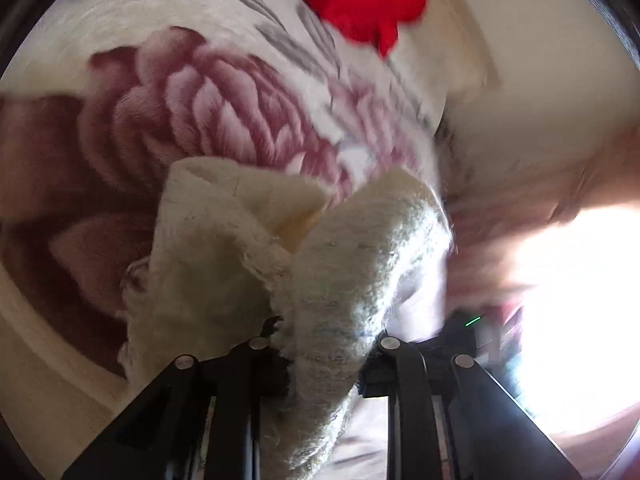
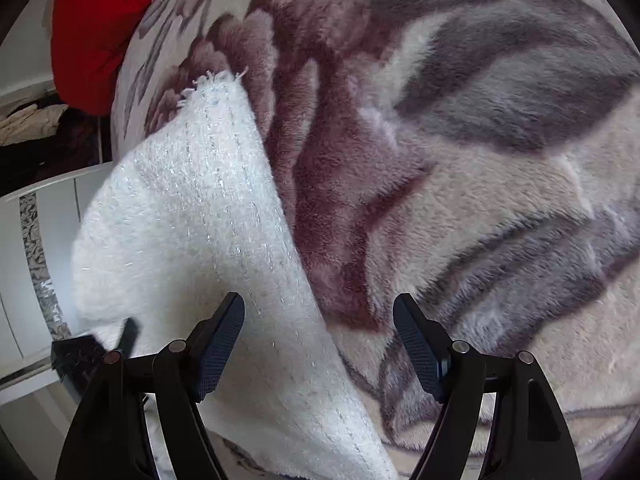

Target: Fold large clothes

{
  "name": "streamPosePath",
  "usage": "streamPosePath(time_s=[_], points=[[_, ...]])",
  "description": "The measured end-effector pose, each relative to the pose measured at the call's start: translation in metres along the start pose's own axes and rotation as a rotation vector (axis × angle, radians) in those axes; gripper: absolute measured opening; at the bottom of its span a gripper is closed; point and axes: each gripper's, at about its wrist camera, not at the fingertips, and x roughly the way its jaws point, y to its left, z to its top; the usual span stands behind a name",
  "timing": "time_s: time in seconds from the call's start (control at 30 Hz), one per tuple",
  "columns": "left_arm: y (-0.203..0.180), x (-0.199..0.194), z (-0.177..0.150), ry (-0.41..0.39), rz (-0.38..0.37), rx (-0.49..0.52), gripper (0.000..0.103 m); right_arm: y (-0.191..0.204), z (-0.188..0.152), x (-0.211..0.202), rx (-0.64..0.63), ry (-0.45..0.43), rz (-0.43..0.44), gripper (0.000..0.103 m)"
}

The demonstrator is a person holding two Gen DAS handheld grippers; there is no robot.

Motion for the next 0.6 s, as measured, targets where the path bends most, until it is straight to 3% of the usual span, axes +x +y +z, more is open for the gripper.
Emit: streamPosePath(time_s=[0.03,0.1,0.17,0.23,0.3,0.43,0.5,0.53,0.6], points=[[0.017,-0.003,0.002,-0.006,-0.006,-0.061,0.018,0.004,0.001,0.003,-0.014,-0.002,0.007,0.079],[0.056,0.004,0.010,0.018,0.080,-0.153,0.018,0.011,0.004,0.003,-0.030,-0.012,0.004,0.079],[0.095,0.012,0.014,0.079,0.047,-0.288,0.033,0.019,0.009,0.006,-0.024,-0.033,0.006,0.079],[0.109,0.009,0.020,0.116,-0.035,-0.351,0.034,0.032,0.012,0.004,-0.027,-0.053,0.026,0.079],[0.089,-0.013,0.025,0.105,0.021,-0.242,0.037,0.051,0.014,-0.001,-0.053,-0.078,0.060,0.079],[0.030,-0.063,0.033,-0.035,0.126,-0.010,0.036,0.097,0.015,0.003,-0.136,-0.106,0.128,0.079],[0.005,-0.063,0.043,-0.068,0.163,0.102,0.036,0.119,0.019,0.022,-0.151,-0.070,0.159,0.079],[-0.009,-0.052,0.050,-0.061,0.183,0.162,0.036,0.128,0.022,0.034,-0.148,-0.053,0.170,0.078],[-0.012,-0.026,0.063,-0.005,0.197,0.184,0.036,0.145,0.030,0.055,-0.142,-0.036,0.144,0.071]])
